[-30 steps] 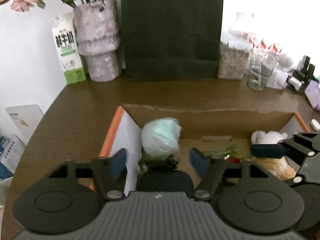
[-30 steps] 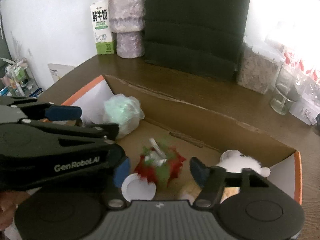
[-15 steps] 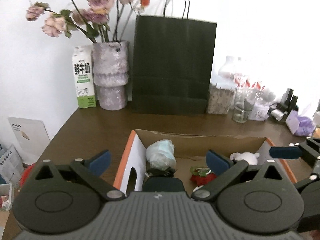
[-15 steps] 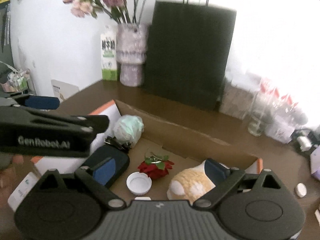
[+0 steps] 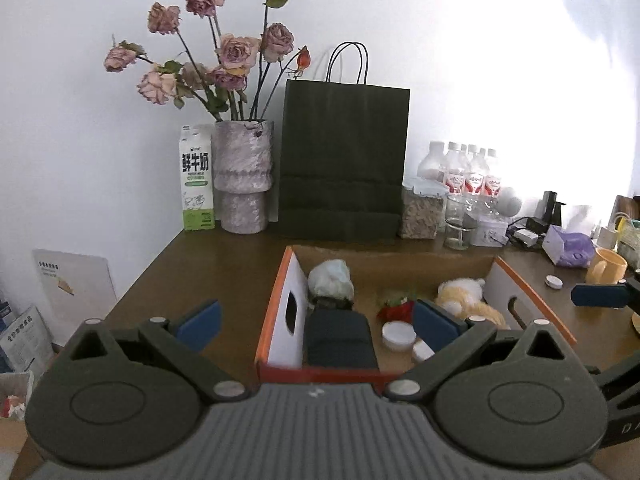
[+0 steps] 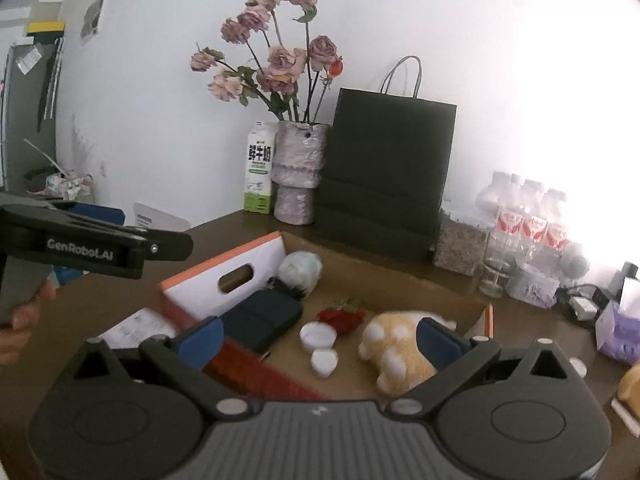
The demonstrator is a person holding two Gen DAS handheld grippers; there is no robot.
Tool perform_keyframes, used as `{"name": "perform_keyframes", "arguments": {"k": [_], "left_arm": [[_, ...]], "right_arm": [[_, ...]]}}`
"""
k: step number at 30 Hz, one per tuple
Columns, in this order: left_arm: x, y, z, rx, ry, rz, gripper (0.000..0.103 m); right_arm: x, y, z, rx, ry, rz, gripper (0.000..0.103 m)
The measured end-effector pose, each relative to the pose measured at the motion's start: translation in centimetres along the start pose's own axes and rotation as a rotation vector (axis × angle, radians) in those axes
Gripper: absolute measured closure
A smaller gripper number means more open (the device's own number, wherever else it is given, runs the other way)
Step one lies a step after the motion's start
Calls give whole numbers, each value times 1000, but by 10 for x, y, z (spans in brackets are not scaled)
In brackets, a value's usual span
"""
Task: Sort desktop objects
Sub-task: 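Move the left gripper to the white cotton-pad package and the right to white tissue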
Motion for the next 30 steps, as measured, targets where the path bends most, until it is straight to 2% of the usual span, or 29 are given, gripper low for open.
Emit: {"name": "perform_keyframes", "arguments": {"k": [3, 7, 12, 19, 30], "left_arm": [[-18, -4, -16, 6, 14, -16, 0], [-44, -12, -34, 49, 22, -42, 0], [-71, -28, -49, 76, 4, -142, 0], [-81, -37, -45, 122, -46, -109, 0], [-93, -40, -24, 151, -117, -75, 0]], "right_arm": [[-20, 0, -13, -10, -3, 24, 0], [-48, 4, -27, -19, -20, 77, 0], [-80, 15, -40, -51, -43, 127, 0], [-109, 35, -41, -112, -100, 140, 0], [-130, 36, -14, -116, -188, 104, 5]]}}
Point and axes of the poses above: each gripper's, at about its wrist camera, not at the fingertips, and z roughly the way its jaws point, y to its right, x to its top, the point moved 10 cm from there along z, roughly the way its jaws point, and after that the axes turned 7 degrees about -x, right-handed, at the moved point
